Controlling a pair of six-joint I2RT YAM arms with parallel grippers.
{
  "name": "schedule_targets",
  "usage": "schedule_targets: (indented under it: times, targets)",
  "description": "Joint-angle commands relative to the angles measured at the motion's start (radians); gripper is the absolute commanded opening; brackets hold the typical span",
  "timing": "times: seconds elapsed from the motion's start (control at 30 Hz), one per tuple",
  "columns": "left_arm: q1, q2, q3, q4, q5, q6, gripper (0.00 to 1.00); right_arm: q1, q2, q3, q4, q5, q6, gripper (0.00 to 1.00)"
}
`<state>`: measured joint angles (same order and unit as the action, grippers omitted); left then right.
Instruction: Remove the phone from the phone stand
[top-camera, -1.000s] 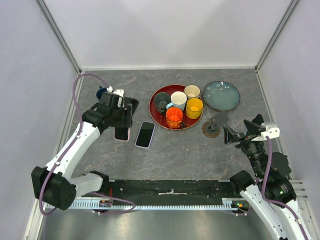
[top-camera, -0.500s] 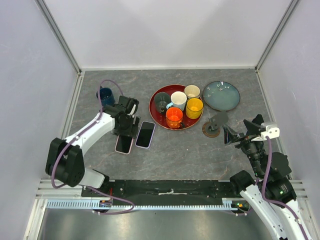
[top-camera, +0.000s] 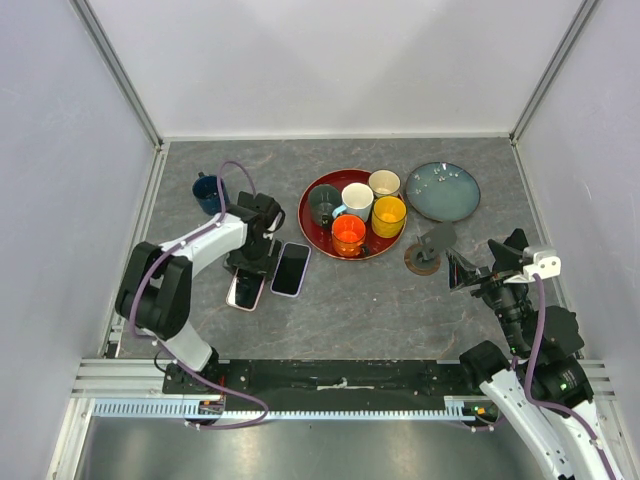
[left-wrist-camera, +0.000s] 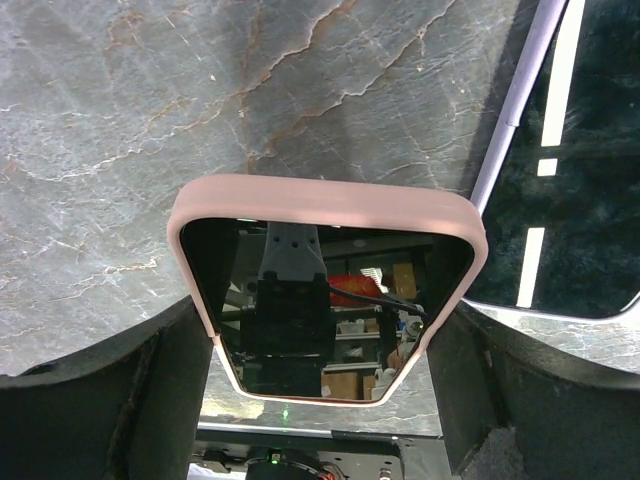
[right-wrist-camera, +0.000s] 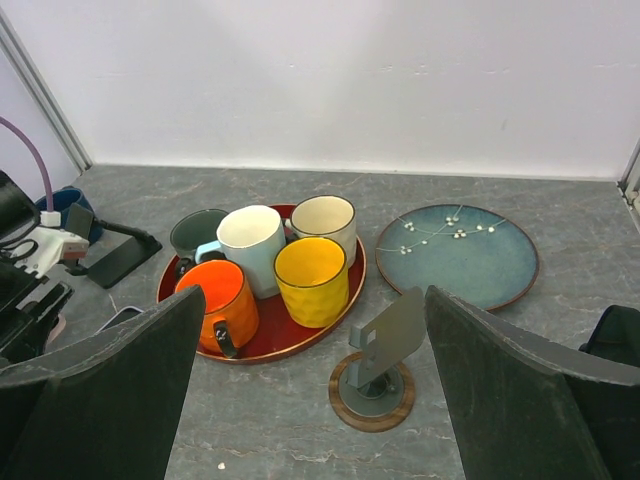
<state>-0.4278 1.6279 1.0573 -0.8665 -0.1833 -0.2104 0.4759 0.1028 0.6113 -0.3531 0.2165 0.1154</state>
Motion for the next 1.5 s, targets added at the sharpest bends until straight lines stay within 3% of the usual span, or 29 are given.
schedule_targets:
  times: [0.0,0.23,0.83,1.47]
  targets:
    - [-0.003,0.039,0.040,-0.009,-0.002,0.048,0.64,0.006,-0.005,-0.005,0.025,0.012,-0.006,0.98]
    - [-0.003,0.082,0.049,-0.003,-0.054,0.049,0.66,0.007,0.003,-0.007,0.026,0.015,-0.010,0.98]
    - [0.001,0.116,0.061,0.024,-0.033,0.065,0.79,0.006,0.011,-0.008,0.031,0.017,-0.011,0.98]
    - [0.001,0.055,0.032,0.038,-0.015,0.065,0.94,0.006,0.014,-0.008,0.025,0.015,-0.006,0.98]
